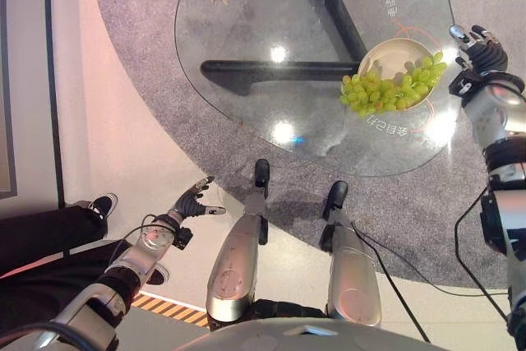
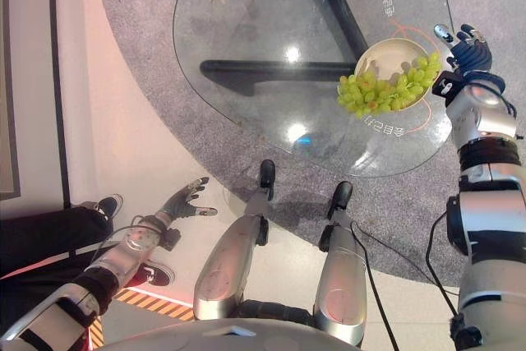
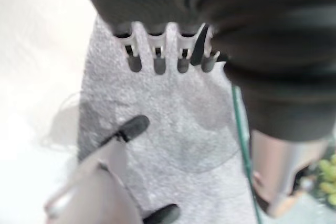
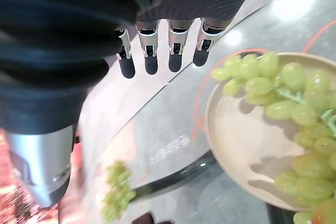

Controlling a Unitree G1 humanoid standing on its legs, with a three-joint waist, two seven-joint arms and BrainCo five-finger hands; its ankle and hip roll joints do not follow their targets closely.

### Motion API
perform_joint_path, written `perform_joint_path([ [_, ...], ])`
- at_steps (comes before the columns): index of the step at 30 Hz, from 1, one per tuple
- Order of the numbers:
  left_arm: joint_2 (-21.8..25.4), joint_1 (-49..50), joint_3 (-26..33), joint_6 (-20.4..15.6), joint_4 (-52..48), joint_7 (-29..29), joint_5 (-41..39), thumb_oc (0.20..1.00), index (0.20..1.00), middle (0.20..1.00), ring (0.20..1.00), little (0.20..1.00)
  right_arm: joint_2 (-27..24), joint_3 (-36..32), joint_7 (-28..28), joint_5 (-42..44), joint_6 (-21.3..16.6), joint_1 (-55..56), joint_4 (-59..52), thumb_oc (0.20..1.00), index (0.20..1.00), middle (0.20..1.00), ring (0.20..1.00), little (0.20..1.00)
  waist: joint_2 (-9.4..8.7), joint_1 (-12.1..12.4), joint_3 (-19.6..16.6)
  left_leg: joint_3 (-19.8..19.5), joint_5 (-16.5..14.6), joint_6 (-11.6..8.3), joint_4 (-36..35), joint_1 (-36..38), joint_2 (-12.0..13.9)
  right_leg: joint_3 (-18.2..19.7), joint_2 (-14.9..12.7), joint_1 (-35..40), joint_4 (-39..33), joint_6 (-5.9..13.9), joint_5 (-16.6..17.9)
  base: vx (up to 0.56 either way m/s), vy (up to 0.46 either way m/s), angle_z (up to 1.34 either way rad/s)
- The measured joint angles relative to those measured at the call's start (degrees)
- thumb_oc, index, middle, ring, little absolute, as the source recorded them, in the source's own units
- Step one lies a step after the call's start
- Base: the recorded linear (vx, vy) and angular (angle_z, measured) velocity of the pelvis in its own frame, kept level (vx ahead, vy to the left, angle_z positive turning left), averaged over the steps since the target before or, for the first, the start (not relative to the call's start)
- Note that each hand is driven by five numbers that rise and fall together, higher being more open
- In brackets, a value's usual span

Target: Pick up fruits into the plate

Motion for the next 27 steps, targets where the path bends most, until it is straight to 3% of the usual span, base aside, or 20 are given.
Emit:
perform_joint_path([
  [7, -4.35, 0.27, 4.5, 0.29, 5.17, -3.35, -1.26, 1.0, 1.0, 1.0, 1.0, 1.0, 10.65, -2.33, 3.18, -0.04, -8.62, 18.75, -1.62, 1.0, 1.0, 1.0, 1.0, 1.0, -0.68, -2.23, -0.33, -0.01, -1.8, 0.12, -0.53, 5.87, 0.27, -0.21, 0.32, 7.45, -3.32, -0.07, -0.23, 0.05, -0.032, 0.01],
  [11, -6.68, 2.13, 8.11, 1.76, 9.31, -4.62, -2.25, 1.0, 1.0, 1.0, 1.0, 1.0, 17.13, -2.4, 4.88, -1.8, -12.1, 29.24, -0.12, 1.0, 1.0, 1.0, 1.0, 1.0, -2.57, -3.34, -1.9, 0.35, -2.75, 0.24, -0.54, 8.06, 0.34, -0.12, 0.68, 10.57, -5.66, -0.43, 0.37, 0.1, -0.042, -0.03],
  [14, -8.06, 7.03, 10.6, 3.47, 14.06, -5.85, -2.26, 1.0, 1.0, 1.0, 1.0, 1.0, 24.46, -2.33, 7.43, -2.71, -13.79, 38.7, 4.86, 1.0, 1.0, 1.0, 1.0, 1.0, -6.88, -4.13, -9.81, 0.68, -3.96, 0.01, -0.55, 10.0, 0.48, -0.09, 1.34, 13.92, -9.22, -0.51, 0.44, 0.1, -0.008, -0.05],
  [18, -10.99, 9.45, 14.4, 4.14, 21.57, -7.18, -2.29, 1.0, 1.0, 1.0, 1.0, 1.0, 29.46, -2.42, 10.77, -4.68, -17.02, 45.16, 12.68, 1.0, 1.0, 1.0, 1.0, 1.0, -9.72, -4.57, -16.21, 1.47, -6.06, -0.6, -0.61, 14.0, 0.54, 0.23, 1.81, 18.48, -11.51, -0.48, 0.15, 0.14, 0.026, -0.08],
  [22, -13.35, 12.26, 15.88, 5.65, 25.16, -7.83, -2.27, 1.0, 1.0, 1.0, 1.0, 1.0, 31.81, -2.34, 12.45, -8.04, -16.79, 48.48, 17.18, 1.0, 1.0, 1.0, 1.0, 1.0, -9.51, -5.85, -20.5, 2.57, -7.07, -0.69, -0.79, 16.1, 0.73, 1.38, 1.91, 19.97, -11.52, -0.47, -0.47, 0.06, 0.036, -0.15],
  [27, -15.3, 13.96, 16.96, 7.72, 27.26, -7.9, -2.3, 1.0, 1.0, 1.0, 1.0, 1.0, 32.3, -2.33, 13.26, -11.76, -15.32, 52.37, 19.38, 1.0, 1.0, 1.0, 1.0, 1.0, -7.88, -6.93, -23.77, 3.74, -7.72, -0.46, -0.89, 17.17, 1.15, 2.71, 1.99, 20.25, -11.54, -0.71, -0.64, 0.01, 0.036, -0.13],
])
